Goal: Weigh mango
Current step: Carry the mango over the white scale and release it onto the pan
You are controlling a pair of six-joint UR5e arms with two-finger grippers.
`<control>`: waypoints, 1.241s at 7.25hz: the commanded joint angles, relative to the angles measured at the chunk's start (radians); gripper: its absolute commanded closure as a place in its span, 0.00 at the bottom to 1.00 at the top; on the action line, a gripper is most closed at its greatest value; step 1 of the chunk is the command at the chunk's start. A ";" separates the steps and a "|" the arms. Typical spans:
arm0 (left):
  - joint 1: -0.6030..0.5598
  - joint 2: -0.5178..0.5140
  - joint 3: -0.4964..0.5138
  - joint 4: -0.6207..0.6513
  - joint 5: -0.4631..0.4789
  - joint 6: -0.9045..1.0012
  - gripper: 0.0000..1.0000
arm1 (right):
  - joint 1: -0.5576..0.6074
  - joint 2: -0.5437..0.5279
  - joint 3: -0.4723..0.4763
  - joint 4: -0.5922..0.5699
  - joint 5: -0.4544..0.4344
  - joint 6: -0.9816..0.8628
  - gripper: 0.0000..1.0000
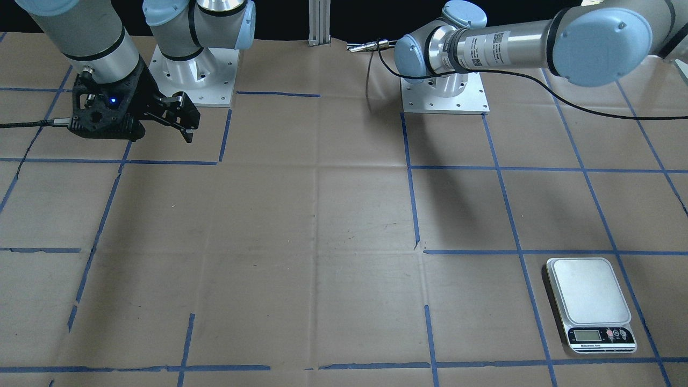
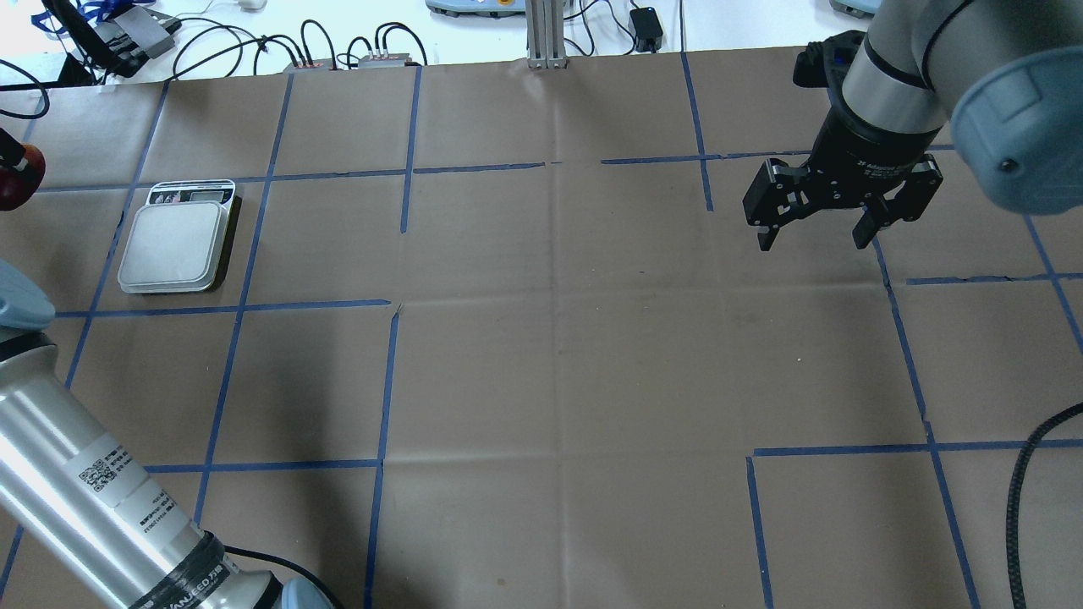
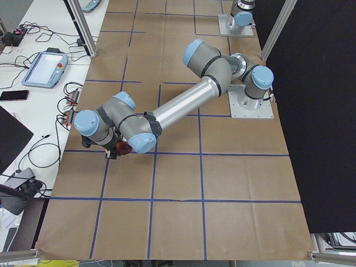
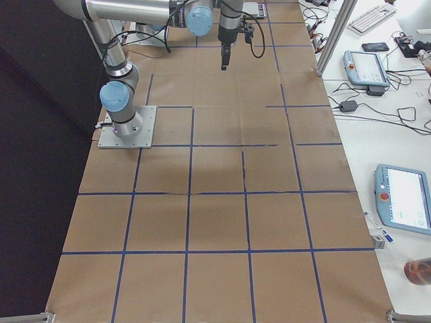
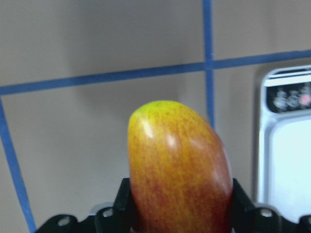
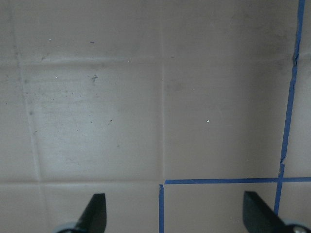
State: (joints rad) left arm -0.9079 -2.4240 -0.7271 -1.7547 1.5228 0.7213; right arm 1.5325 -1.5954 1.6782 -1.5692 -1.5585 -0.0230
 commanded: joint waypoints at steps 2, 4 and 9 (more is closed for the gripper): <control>-0.107 0.239 -0.509 0.357 0.002 -0.204 0.77 | 0.000 0.000 0.000 0.000 0.000 0.000 0.00; -0.118 0.246 -0.691 0.568 0.005 -0.212 0.77 | 0.000 0.000 0.000 0.000 0.000 0.000 0.00; -0.127 0.323 -0.690 0.709 0.003 -0.293 0.01 | 0.000 0.000 0.000 0.000 0.000 0.000 0.00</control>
State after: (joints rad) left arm -1.0338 -2.1525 -1.4206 -1.0599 1.5246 0.4560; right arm 1.5324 -1.5954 1.6782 -1.5693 -1.5585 -0.0230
